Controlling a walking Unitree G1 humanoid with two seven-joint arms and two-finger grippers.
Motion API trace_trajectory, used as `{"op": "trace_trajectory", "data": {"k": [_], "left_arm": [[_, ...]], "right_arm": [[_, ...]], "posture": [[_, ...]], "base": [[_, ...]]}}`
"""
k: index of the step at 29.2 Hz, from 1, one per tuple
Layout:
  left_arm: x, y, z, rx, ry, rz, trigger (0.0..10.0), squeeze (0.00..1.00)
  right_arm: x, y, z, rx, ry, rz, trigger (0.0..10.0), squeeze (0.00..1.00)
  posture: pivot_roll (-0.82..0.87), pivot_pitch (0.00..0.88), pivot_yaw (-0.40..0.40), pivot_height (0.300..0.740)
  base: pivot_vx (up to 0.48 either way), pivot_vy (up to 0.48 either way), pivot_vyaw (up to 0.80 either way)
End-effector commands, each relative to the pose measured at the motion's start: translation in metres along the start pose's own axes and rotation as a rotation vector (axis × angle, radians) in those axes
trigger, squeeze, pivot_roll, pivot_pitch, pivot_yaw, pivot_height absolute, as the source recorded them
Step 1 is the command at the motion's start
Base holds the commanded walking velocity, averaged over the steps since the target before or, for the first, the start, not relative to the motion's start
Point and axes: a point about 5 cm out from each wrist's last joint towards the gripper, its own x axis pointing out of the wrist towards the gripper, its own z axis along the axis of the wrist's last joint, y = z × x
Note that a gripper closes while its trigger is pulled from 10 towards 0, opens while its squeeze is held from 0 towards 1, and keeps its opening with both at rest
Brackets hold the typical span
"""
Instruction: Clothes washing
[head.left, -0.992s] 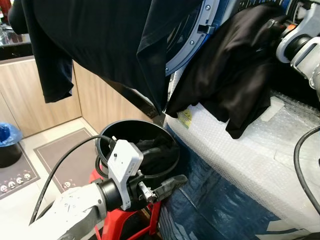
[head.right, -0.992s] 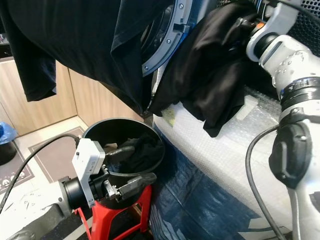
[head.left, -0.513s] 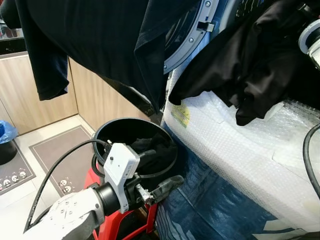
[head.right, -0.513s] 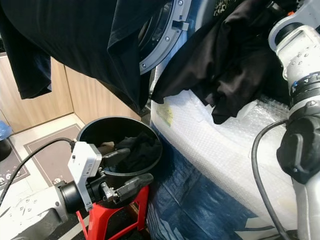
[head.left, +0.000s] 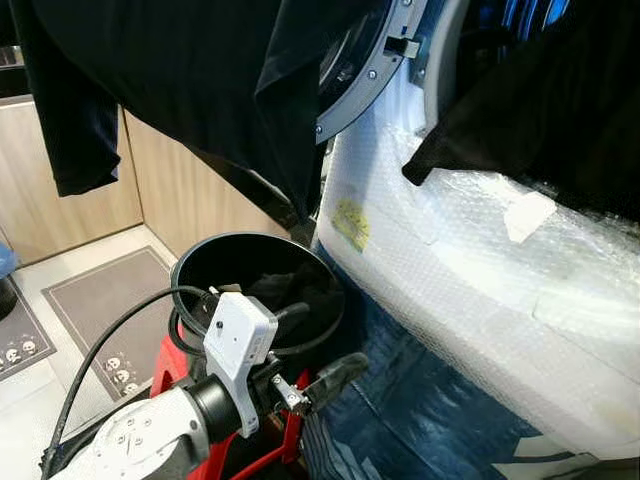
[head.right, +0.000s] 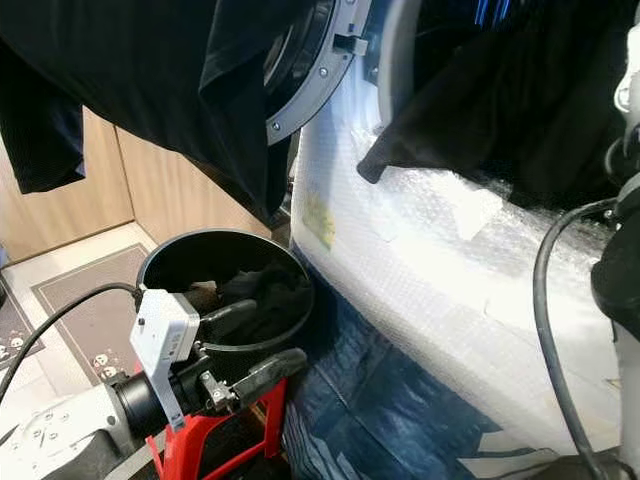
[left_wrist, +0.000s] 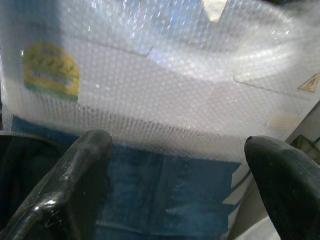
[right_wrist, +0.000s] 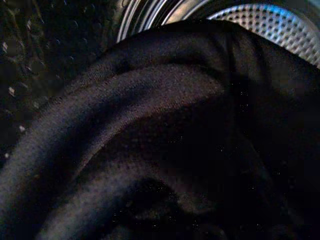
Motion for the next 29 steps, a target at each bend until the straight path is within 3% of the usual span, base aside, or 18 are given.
{"op": "trace_trajectory", "data": {"k": [1,4,8,10,16,18,23,26,27,29], "left_arm": [[-0.002,-0.007,0.004,-0.003,-0.016,-0.02,10.0,0.0],[-0.003,-0.01,0.003,-0.02,-0.013,-0.011,10.0,0.0],[-0.005,-0.013,0.002,-0.036,-0.004,-0.007,10.0,0.0],[-0.005,-0.013,0.002,-0.039,-0.002,-0.006,10.0,0.0],[-0.006,-0.011,0.003,-0.04,0.004,-0.004,10.0,0.0],[-0.006,-0.01,0.003,-0.039,0.005,-0.006,10.0,0.0],[-0.005,-0.008,0.003,-0.035,0.007,-0.01,10.0,0.0],[-0.001,-0.004,0.006,-0.02,0.0,-0.024,10.0,0.0],[0.0,-0.003,0.006,-0.017,-0.001,-0.026,10.0,0.0],[0.001,-0.001,0.007,-0.011,-0.003,-0.028,10.0,0.0]], "right_arm": [[0.0,0.003,0.011,-0.074,-0.063,0.006,10.0,0.0],[-0.003,0.007,-0.015,-0.201,-0.016,0.055,10.0,0.0],[-0.009,0.007,-0.062,-0.379,0.131,0.144,10.0,0.0],[-0.011,0.004,-0.069,-0.423,0.16,0.149,10.0,0.0],[-0.009,-0.011,-0.071,-0.548,0.211,0.12,10.0,0.0],[-0.007,-0.021,-0.066,-0.673,0.213,0.076,10.0,0.0],[-0.006,-0.031,-0.062,-0.758,0.229,0.031,10.0,0.0],[-0.006,-0.046,-0.064,-0.739,0.281,-0.004,10.0,0.0],[-0.007,-0.049,-0.066,-0.715,0.301,-0.01,10.0,1.0],[-0.007,-0.054,-0.067,-0.706,0.314,-0.026,10.0,1.0]], "posture": [[0.1,0.094,-0.249,0.74],[0.1,0.116,-0.244,0.74],[0.1,0.135,-0.229,0.74],[0.1,0.138,-0.226,0.74],[0.09,0.136,-0.214,0.74],[0.08,0.13,-0.209,0.74],[0.07,0.114,-0.2,0.74],[0.06,0.099,-0.191,0.74],[0.06,0.093,-0.188,0.74],[0.05,0.083,-0.182,0.74]], "base": [[0.0,0.0,0.0],[0.0,0.0,0.0],[0.0,0.0,0.0],[0.0,0.0,0.0],[0.0,0.0,0.0],[0.0,0.0,0.0],[0.0,0.0,0.0],[0.0,0.0,0.0],[0.0,0.0,0.0],[0.0,0.0,0.0]]}}
